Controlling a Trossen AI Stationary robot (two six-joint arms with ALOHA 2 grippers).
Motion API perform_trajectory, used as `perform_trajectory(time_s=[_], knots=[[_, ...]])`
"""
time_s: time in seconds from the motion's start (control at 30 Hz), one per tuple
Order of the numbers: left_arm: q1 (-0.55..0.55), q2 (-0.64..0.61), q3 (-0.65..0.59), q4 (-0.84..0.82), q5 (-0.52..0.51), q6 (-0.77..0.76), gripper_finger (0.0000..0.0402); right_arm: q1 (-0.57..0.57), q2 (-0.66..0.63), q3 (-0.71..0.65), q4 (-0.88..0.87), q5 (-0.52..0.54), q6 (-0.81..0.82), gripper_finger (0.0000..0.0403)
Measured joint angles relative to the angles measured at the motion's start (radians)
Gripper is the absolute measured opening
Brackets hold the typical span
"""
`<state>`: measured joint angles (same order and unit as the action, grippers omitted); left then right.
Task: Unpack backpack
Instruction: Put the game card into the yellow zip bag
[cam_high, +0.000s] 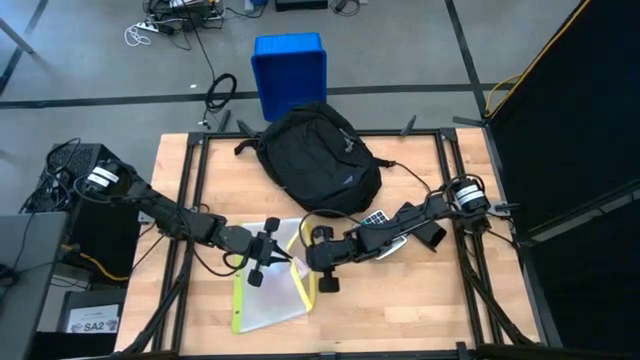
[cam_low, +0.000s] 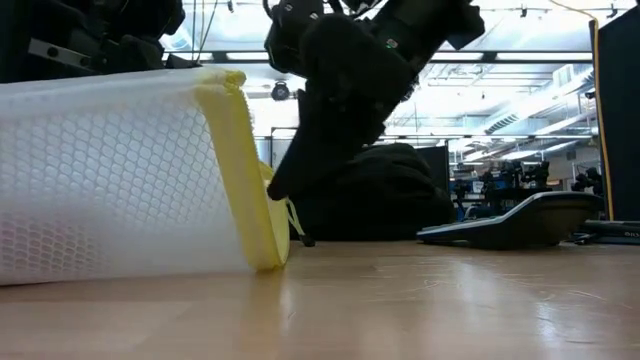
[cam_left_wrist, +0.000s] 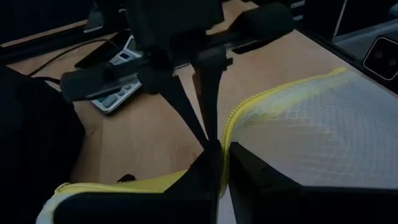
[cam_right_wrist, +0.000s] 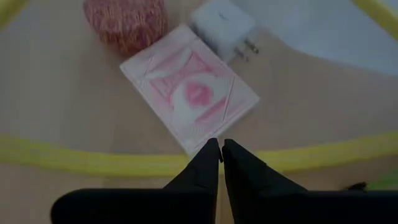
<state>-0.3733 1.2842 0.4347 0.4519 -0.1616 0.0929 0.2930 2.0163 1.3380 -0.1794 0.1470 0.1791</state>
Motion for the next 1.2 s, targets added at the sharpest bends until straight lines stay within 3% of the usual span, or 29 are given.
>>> perform_trajectory(time_s=[0.3,0.6,1.2], knots=[[0.000,0.000,0.000,-0.001,0.000,-0.008,0.0000,0.028,0.006,0.000,-0.061,-0.001,0.084,0.0000],[0.000,0.000,0.000,-0.004,-0.001,-0.012,0.0000,0.021,0.137,0.038,0.088,-0.020,0.075,0.0000],[0.003,0.000,0.000,-0.006,-0.006,-0.017,0.0000,0.010,0.141,0.050,0.270,-0.070,0.030,0.0000]])
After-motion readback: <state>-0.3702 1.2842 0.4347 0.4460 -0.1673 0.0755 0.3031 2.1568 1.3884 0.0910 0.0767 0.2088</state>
